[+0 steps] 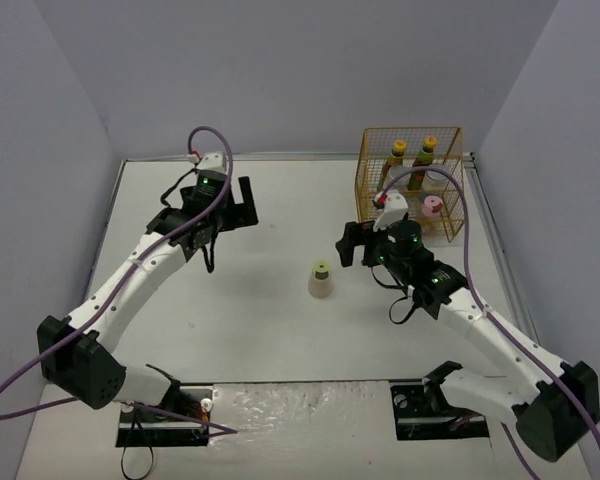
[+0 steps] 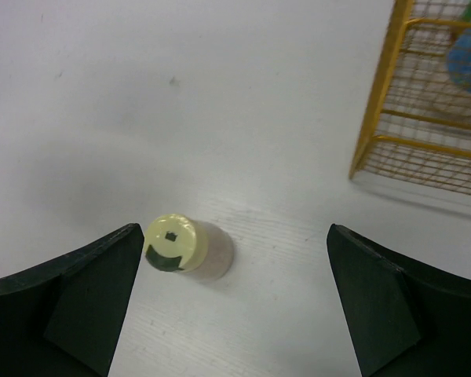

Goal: Organize the condiment bottles

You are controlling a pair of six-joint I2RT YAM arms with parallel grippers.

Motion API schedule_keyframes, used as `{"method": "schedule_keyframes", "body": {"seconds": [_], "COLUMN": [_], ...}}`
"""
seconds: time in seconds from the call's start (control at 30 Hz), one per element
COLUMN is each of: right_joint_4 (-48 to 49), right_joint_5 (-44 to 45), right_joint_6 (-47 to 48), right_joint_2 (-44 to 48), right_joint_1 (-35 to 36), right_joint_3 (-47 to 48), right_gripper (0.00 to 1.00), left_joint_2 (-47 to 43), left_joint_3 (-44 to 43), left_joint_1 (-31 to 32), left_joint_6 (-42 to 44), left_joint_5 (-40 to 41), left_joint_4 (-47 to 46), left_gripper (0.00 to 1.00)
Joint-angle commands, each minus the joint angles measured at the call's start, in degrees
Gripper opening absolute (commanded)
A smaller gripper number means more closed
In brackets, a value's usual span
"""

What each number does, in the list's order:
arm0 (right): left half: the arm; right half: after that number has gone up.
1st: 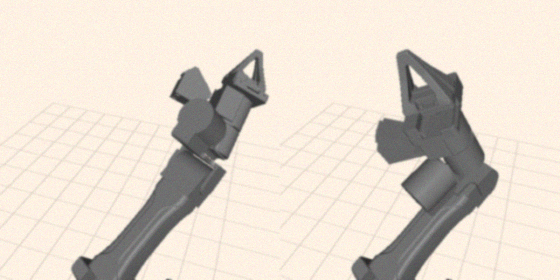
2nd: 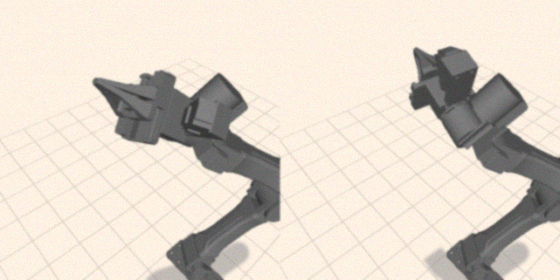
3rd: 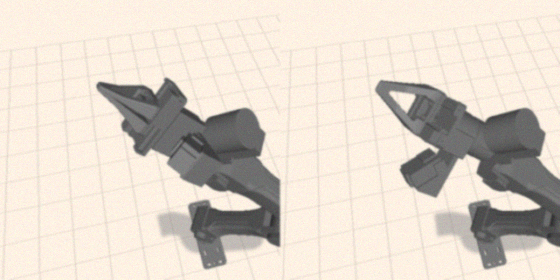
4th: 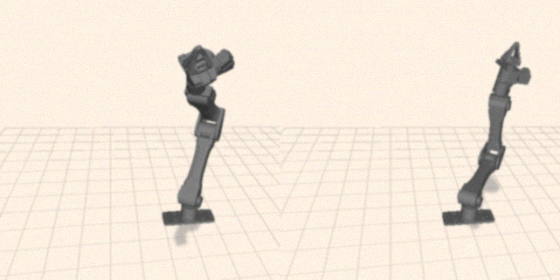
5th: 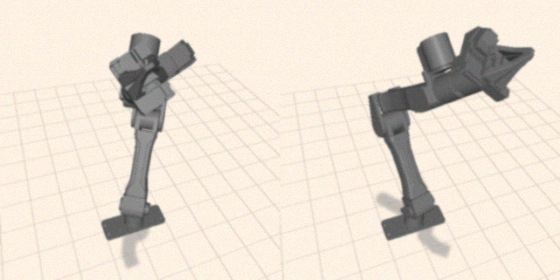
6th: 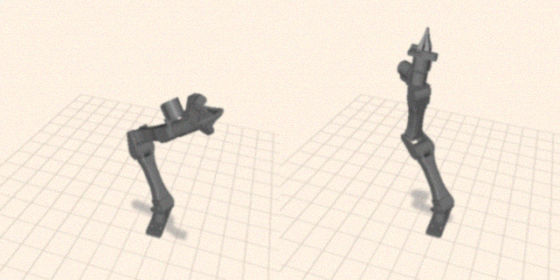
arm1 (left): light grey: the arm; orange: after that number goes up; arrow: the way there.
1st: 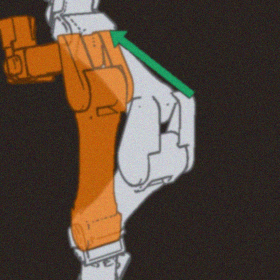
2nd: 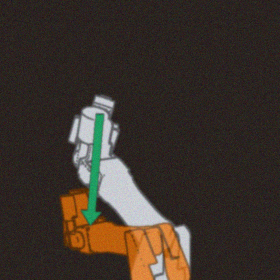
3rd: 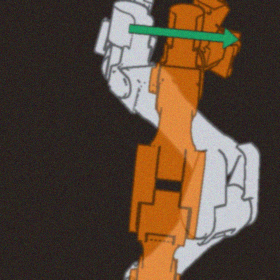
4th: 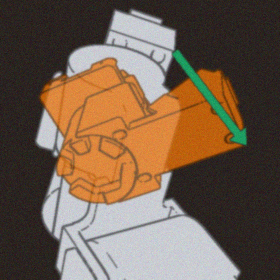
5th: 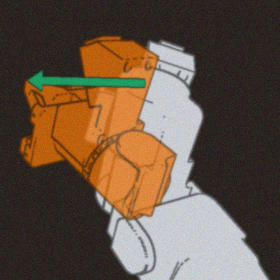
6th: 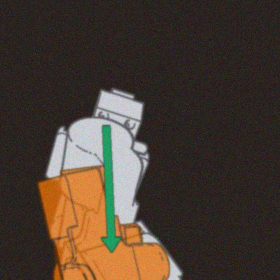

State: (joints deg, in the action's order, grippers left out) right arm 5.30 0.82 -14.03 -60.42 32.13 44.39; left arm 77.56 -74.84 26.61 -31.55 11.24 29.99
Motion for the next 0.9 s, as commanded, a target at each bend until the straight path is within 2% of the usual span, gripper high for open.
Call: {"method": "schedule_keyframes", "body": {"seconds": [0.0,0.2,0.37,0.47,0.67,0.87], "right_joint_4": [6.92,8.19,8.63,9.37,11.31,12.2], "right_joint_5": [11.89,22.18,27.12,27.92,26.44,27.87], "right_joint_6": [-4.73,-10.04,-11.87,-12.42,-12.69,-14.09], "right_joint_2": [-6.22,-14.17,-19.46,-21.3,-24.13,-25.77], "right_joint_1": [9.09,17.66,19.45,19.54,19.63,19.55], "right_joint_3": [2.31,3.3,4.23,3.95,3.33,2.91], "right_gripper": [1.0,0.99,0.96,0.94,0.82,0.62], "left_joint_2": [-10.76,-18.9,-22.09,-22.18,-22.71,-22.61], "left_joint_3": [6.02,17.72,22.55,22.28,22.63,22.98], "left_joint_1": [-7.38,-15.64,-17.16,-17.29,-17.38,-17.38], "left_joint_6": [4.66,7.89,8.76,9.39,9.31,9.08], "left_joint_5": [-2.48,-6.12,-5.88,-5.45,-5.71,-6.69], "left_joint_4": [-1.44,-1.49,-3.22,-2.48,-2.48,-2.74], "left_gripper": [0.97,0.97,0.97,0.97,0.97,0.97]}}
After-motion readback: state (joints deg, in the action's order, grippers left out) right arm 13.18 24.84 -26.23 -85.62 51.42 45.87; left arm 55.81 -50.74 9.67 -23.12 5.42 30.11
